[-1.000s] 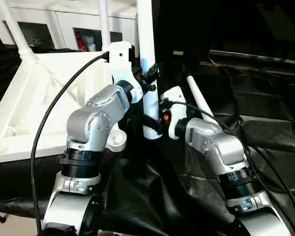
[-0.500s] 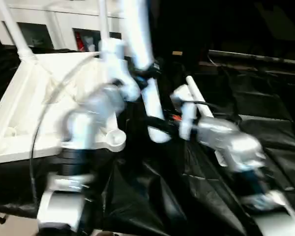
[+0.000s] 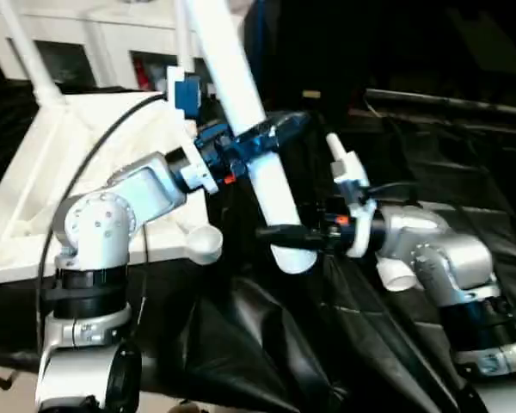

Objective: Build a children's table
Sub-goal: Pick table leg

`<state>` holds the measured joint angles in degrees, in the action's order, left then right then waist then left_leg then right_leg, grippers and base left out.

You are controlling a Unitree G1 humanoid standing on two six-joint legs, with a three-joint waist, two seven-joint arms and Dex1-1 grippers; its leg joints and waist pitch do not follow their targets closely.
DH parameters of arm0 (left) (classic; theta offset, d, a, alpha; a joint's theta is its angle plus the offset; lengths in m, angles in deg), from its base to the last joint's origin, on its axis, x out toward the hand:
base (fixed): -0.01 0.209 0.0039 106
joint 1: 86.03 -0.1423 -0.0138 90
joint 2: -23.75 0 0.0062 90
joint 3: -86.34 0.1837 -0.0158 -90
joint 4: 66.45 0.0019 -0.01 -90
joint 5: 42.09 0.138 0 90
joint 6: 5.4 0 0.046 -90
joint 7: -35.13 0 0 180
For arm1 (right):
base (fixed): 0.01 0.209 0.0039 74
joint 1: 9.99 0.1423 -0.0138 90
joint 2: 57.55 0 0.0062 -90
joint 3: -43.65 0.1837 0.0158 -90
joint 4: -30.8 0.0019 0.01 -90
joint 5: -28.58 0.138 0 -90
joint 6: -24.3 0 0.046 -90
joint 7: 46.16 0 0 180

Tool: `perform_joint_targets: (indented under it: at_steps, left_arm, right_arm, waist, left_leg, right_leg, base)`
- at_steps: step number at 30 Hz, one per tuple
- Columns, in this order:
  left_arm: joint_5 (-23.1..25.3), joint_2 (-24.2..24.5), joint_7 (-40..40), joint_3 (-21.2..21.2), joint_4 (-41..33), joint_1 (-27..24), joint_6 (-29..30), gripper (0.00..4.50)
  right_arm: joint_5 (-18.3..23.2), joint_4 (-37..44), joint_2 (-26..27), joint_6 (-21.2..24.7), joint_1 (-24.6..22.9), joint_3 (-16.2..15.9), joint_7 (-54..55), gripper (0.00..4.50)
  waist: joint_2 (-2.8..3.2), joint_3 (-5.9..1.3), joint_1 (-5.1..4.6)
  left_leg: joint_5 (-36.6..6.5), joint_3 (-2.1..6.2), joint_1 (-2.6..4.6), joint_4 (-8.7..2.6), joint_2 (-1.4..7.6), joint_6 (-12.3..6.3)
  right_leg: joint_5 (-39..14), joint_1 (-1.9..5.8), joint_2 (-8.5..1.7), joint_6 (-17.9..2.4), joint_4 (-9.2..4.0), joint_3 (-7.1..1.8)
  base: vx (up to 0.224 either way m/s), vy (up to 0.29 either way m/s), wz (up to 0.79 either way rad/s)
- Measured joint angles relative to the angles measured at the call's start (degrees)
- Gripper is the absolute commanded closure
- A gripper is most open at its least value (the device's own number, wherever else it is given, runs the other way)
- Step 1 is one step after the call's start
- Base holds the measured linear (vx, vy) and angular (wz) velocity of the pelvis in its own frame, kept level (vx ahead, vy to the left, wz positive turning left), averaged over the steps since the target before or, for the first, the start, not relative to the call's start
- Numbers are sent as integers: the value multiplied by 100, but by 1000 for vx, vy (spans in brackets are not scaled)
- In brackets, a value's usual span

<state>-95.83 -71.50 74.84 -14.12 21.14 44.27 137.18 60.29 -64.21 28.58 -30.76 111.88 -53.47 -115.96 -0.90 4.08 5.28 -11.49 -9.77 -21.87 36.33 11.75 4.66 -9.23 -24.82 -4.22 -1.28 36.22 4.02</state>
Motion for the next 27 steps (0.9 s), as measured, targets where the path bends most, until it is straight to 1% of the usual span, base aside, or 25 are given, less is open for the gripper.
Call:
perform_joint_targets:
  at_steps: [2,3,4,7,13,14,15,16,17,19,21,23,27]
  left_arm:
    - [-5,-18,-2,2,4,0,-1,208]
    - [-5,-33,-6,4,13,3,-10,228]
    - [-6,-49,-8,4,22,5,-17,228]
    - [-3,-72,-63,4,88,37,-49,249]
    - [73,-109,-178,21,101,65,-125,258]
    - [137,-117,-211,33,99,74,-169,259]
    - [206,-115,-249,56,94,84,-201,260]
    - [376,-101,-351,129,104,108,-321,261]
    - [574,-90,-547,181,126,134,-446,262]
    - [1050,-89,-946,378,208,201,-733,265]
    - [1642,-90,-1359,721,268,303,-991,266]
    - [1867,-121,-1620,808,284,305,-1059,266]
    - [2199,-239,-2122,823,338,307,-1092,267]
  right_arm:
    - [0,0,-2,8,0,7,0,252]
    - [0,0,-7,9,0,9,0,252]
    - [0,0,-9,12,-1,17,0,252]
    - [0,0,-40,60,-9,51,0,252]
    - [-1,-1,-44,60,-9,52,63,252]
    - [-6,-5,-31,60,-9,59,104,217]
    - [-11,-17,8,60,-7,63,164,196]
    - [-63,-32,74,60,9,68,323,182]
    - [-192,-39,153,24,25,43,527,182]
    - [-583,-218,397,-39,174,-30,1153,169]
    - [-957,-419,691,-89,277,-87,1867,139]
    - [-1083,-482,835,-98,306,-152,2187,133]
    - [-1253,-660,1073,-137,388,-191,2675,133]
  waist:
    - [0,0,-4]
    - [0,0,-5]
    - [0,0,-7]
    - [0,0,-10]
    - [0,0,-15]
    - [0,0,-15]
    - [0,0,-15]
    - [-1,0,-18]
    - [-1,0,-24]
    - [-2,1,-44]
    - [-1,0,-35]
    - [-2,1,-33]
    - [-3,1,-24]
  left_leg:
    - [19,0,-1,0,0,-7]
    - [19,1,-1,0,0,-7]
    - [19,1,-1,0,0,-6]
    - [21,2,-2,0,0,-4]
    - [25,2,-2,0,0,-1]
    - [25,2,-2,0,0,0]
    - [26,2,-2,0,0,0]
    - [26,3,-1,0,0,1]
    - [29,3,-2,0,0,5]
    - [36,8,-4,-1,1,17]
    - [42,10,-6,-5,1,25]
    - [43,10,-10,-5,1,26]
    - [44,10,-16,-5,1,26]
  right_leg:
    - [6,0,0,1,0,0]
    - [7,0,0,1,-1,0]
    - [9,0,0,2,-2,0]
    - [19,-1,0,17,-4,1]
    - [21,-2,0,33,-7,1]
    - [21,-2,0,35,-7,1]
    - [21,-2,0,37,-7,1]
    - [22,-2,0,38,-7,1]
    - [24,-4,1,41,-7,1]
    - [27,-5,3,45,-7,3]
    - [28,-10,2,48,-9,4]
    - [28,-11,2,49,-10,5]
    - [29,-10,2,51,-13,4]
  base:
    - [0,0,0]
    - [0,0,0]
    - [0,0,0]
    - [0,0,0]
    - [0,0,0]
    - [0,0,0]
    - [0,0,0]
    - [0,0,0]
    - [0,0,0]
    - [0,0,0]
    - [0,0,0]
    - [0,0,0]
    - [0,0,0]
